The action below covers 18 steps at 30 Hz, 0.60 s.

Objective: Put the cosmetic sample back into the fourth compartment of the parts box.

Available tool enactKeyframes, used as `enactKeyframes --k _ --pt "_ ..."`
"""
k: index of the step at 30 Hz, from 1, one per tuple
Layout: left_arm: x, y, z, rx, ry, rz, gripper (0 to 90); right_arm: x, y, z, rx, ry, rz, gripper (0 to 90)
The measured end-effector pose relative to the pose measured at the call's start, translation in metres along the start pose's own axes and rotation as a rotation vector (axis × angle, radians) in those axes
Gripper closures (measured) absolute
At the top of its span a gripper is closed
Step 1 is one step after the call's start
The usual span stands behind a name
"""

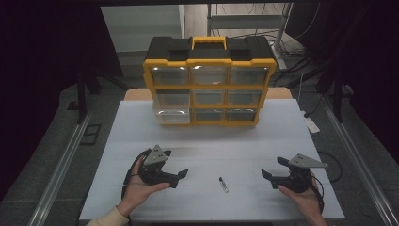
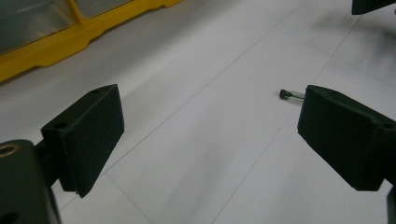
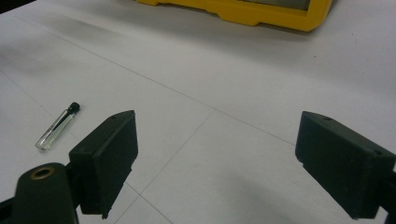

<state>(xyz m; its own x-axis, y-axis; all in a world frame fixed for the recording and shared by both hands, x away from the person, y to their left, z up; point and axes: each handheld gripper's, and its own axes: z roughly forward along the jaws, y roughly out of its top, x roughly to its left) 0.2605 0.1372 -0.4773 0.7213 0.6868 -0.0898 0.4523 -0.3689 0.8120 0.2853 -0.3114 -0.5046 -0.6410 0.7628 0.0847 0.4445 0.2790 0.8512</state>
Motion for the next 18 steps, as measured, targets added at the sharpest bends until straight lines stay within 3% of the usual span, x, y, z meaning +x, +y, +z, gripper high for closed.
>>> enactKeyframes --k 18 --pt "-0.009 0.014 0.014 0.016 -0.034 0.023 7.8 -0.001 0.0 0.001 0.001 0.001 0.001 13.6"
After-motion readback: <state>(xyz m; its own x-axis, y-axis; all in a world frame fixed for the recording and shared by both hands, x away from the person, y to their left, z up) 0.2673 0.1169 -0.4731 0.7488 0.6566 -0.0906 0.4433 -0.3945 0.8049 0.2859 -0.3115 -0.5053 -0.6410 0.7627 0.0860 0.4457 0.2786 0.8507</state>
